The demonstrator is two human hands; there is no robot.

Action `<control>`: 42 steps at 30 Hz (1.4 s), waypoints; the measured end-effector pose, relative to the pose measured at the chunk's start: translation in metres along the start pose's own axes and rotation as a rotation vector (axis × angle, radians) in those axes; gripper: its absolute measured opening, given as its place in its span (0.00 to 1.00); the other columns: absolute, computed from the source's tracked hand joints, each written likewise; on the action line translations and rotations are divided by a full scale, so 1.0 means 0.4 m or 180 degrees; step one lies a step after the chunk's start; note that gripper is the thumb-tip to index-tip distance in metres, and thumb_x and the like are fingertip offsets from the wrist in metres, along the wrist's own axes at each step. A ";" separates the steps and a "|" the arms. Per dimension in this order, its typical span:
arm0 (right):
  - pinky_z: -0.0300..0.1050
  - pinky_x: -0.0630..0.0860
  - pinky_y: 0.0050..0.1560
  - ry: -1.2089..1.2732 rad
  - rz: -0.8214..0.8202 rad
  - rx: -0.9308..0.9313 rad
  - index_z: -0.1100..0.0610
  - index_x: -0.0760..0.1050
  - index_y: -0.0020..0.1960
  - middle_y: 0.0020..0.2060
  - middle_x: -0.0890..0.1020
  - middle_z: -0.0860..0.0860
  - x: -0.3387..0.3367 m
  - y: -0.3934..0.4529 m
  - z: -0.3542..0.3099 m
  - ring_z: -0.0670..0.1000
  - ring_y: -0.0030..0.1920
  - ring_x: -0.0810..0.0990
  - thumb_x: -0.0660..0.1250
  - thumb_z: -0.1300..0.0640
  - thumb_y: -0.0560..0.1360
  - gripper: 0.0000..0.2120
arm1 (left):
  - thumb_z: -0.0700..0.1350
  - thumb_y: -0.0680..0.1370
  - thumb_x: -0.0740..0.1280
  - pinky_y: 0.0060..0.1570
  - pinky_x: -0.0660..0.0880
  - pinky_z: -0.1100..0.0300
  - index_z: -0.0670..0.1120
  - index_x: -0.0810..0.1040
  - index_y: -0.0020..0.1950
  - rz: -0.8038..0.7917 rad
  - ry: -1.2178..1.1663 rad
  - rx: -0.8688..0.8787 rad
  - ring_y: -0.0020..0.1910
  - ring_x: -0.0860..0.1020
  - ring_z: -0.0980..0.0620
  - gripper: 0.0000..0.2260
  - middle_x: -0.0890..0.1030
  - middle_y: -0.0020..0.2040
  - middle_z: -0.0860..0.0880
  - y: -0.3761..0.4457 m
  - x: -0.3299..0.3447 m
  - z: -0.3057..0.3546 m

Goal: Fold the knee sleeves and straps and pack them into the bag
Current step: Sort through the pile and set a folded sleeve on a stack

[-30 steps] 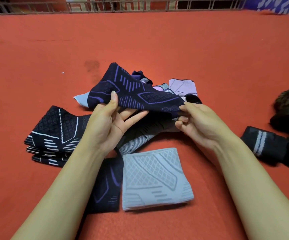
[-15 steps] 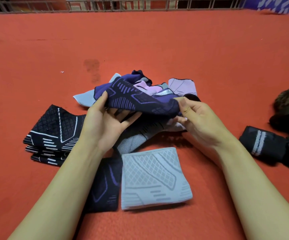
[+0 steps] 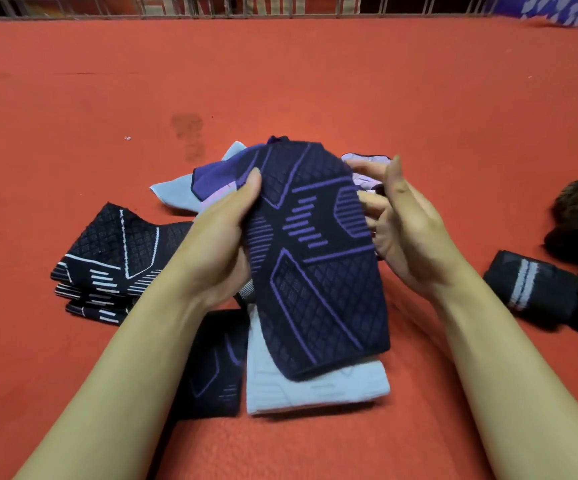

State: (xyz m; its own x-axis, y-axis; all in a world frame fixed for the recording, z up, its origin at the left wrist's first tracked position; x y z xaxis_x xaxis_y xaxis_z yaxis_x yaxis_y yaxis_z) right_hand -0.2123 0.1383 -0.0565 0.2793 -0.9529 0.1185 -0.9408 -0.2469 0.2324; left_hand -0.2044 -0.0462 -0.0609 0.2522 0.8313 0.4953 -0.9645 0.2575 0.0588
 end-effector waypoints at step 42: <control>0.58 0.80 0.64 0.0226 0.0895 0.0933 0.62 0.78 0.67 0.59 0.85 0.59 -0.029 0.006 0.090 0.58 0.61 0.84 0.67 0.51 0.83 0.18 | 0.44 0.77 0.76 0.60 0.78 0.32 0.54 0.72 0.68 0.0217 0.1624 0.0169 0.54 0.85 0.38 0.23 0.85 0.57 0.36 -0.001 -0.027 -0.037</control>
State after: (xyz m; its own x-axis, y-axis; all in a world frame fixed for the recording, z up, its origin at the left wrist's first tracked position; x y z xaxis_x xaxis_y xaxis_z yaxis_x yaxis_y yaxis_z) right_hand -0.2248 0.1425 -0.0920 0.0065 -0.9783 0.2069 -0.9944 -0.0283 -0.1022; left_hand -0.2058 -0.0480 -0.0793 0.1820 0.9832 0.0144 -0.9794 0.1800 0.0916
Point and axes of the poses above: each hand's wrist, its own y-axis towards the middle knuckle, its own x-axis out of the palm, z = x × y, the point moved 6 cm from there along y, towards the middle knuckle
